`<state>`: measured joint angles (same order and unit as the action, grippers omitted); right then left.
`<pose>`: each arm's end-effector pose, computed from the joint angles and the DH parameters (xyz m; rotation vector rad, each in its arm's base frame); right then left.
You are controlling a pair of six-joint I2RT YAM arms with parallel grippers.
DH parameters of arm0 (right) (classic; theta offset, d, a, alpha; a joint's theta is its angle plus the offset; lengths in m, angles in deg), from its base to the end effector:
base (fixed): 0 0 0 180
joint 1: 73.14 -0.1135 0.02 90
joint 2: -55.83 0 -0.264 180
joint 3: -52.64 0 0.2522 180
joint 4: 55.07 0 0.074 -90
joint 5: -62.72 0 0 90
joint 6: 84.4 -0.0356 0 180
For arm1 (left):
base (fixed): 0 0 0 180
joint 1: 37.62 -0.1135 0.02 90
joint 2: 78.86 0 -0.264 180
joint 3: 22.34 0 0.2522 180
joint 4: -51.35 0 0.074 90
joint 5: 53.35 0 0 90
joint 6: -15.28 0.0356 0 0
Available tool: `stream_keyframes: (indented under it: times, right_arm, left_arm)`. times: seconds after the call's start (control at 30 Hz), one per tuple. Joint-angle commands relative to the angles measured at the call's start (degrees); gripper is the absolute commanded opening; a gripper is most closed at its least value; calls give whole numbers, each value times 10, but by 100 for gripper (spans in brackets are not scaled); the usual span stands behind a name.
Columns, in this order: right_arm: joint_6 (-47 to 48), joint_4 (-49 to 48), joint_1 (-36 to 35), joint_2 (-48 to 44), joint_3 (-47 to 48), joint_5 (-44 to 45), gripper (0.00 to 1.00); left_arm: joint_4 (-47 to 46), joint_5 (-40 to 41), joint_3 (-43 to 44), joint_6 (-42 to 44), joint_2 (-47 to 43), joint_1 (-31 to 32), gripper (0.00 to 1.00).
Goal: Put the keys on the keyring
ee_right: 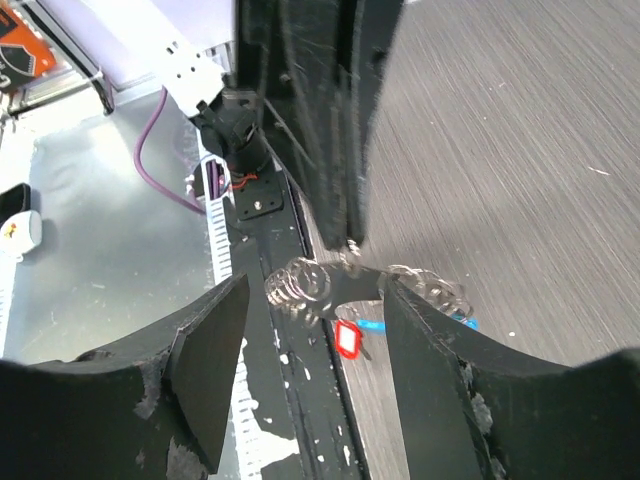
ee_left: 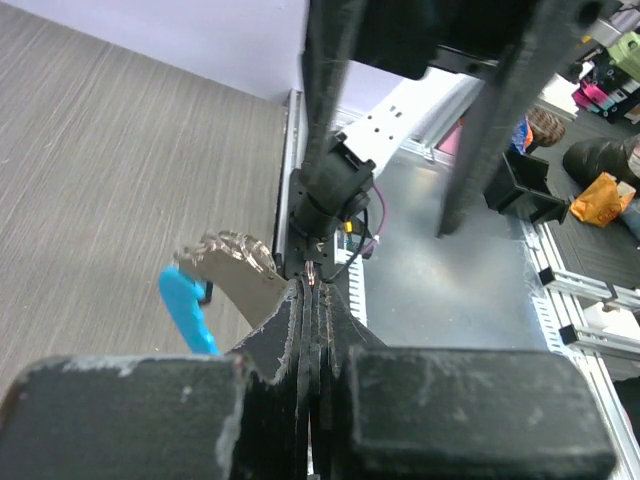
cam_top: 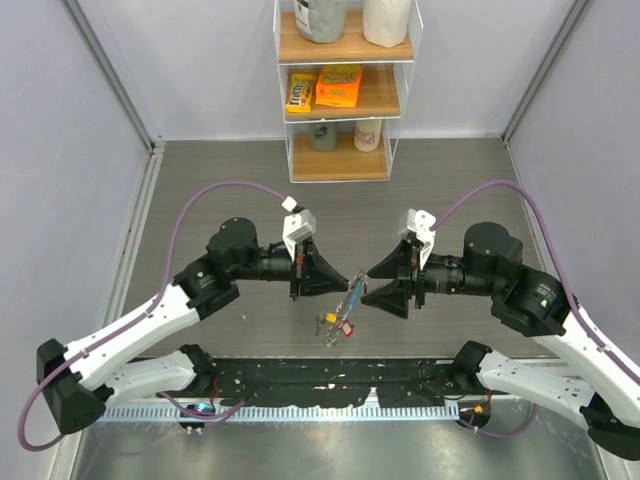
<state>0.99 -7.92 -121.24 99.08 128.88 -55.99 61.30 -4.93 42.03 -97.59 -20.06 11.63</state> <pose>0.0816 0.1166 0.4060 -1.0516 1.6180 1.0885 0.1352 -0.1931 0.3561 1.0087 1.5793 -1.5065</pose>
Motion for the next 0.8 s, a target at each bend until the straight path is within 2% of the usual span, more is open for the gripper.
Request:
stream_keyframes:
  times: [0.0,0.4,0.77]
  right_arm:
    - [40,33,-6,11,40,-17,63]
    - [34,17,-31,50,81,-116,62]
    - [28,-12,-61,77,74,-98,61]
  left_arm:
    - [37,-13,10,22,-50,12,0]
    - [101,-10,40,32,-92,28,0]
    - [108,-11,47,23,-105,32,0]
